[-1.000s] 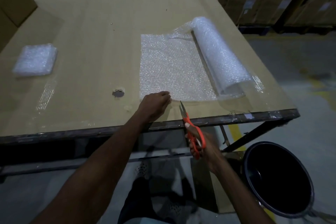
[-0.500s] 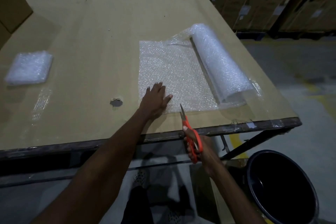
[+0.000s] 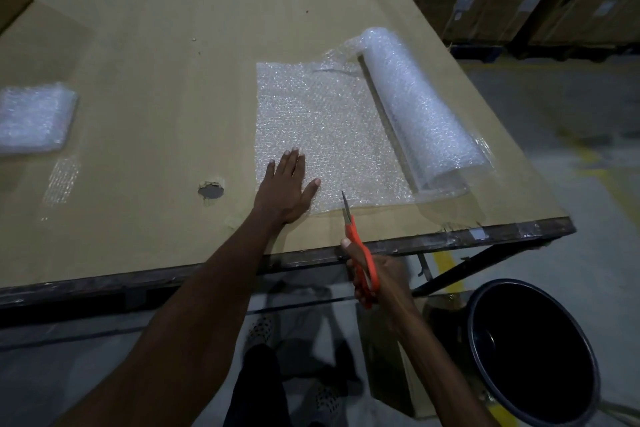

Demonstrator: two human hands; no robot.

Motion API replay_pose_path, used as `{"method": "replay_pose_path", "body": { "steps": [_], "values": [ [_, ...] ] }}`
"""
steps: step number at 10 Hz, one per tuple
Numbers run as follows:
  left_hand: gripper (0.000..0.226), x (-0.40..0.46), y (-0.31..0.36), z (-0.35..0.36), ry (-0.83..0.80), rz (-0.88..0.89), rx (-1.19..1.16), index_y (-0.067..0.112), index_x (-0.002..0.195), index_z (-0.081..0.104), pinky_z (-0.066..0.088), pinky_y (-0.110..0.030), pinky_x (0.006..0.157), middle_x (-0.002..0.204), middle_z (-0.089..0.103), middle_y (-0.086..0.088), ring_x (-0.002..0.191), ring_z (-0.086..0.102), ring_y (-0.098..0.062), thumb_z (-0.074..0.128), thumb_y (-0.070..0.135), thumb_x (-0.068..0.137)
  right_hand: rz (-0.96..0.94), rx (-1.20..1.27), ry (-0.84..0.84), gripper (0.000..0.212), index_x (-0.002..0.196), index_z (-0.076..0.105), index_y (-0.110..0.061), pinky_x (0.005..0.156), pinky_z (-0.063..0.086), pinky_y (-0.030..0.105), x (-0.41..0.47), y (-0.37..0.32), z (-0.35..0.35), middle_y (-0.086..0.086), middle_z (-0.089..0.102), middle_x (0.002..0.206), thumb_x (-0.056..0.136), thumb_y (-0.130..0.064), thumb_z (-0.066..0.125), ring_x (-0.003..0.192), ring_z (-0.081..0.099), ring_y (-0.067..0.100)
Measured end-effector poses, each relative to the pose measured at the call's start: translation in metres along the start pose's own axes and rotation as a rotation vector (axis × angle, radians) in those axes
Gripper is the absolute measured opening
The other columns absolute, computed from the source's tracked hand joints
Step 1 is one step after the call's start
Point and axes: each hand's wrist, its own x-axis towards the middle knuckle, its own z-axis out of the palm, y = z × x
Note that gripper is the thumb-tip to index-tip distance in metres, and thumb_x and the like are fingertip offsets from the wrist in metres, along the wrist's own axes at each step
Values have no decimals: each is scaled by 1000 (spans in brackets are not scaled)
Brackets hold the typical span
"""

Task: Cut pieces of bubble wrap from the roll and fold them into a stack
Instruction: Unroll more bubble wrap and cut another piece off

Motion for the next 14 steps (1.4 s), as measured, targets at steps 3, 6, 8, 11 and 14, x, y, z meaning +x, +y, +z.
{"method": "replay_pose_path", "body": {
  "steps": [3,6,8,11,14],
  "values": [
    [73,-2,2,-1,20,1,9,8,160,8,-3,-44,123,168,-1,-10,154,-4,-21,20,54,105,-7,-43,24,41,53,67,-16,41,39,23,6,2,-2,5,54,50,75,-45,86,38,45,15],
    [73,-3,0,2,25,-10,18,8,159,7,-4,-43,123,168,0,-10,154,-4,-22,20,54,105,1,-42,-9,39,64,68,-11,41,41,23,11,2,0,7,55,54,75,-45,85,40,46,15],
    [74,-3,0,2,25,-10,19,8,160,7,-4,-43,123,168,0,-10,154,-4,-22,19,56,104,4,-50,-16,43,70,69,-8,38,39,22,10,0,-4,5,55,53,69,-48,84,39,45,14],
    [74,-5,0,2,25,-17,9,8,160,7,-4,-43,123,168,-1,-10,154,-4,-21,22,55,104,29,-58,31,44,78,72,-4,36,35,18,14,-3,0,4,56,53,76,-46,86,37,45,11],
    [74,-8,-1,3,25,-17,0,9,160,6,-5,-43,123,168,-2,-10,154,-5,-21,22,56,104,51,-80,39,45,75,73,-6,38,33,19,16,-12,3,6,56,56,74,-49,86,38,43,12]
  ]
}}
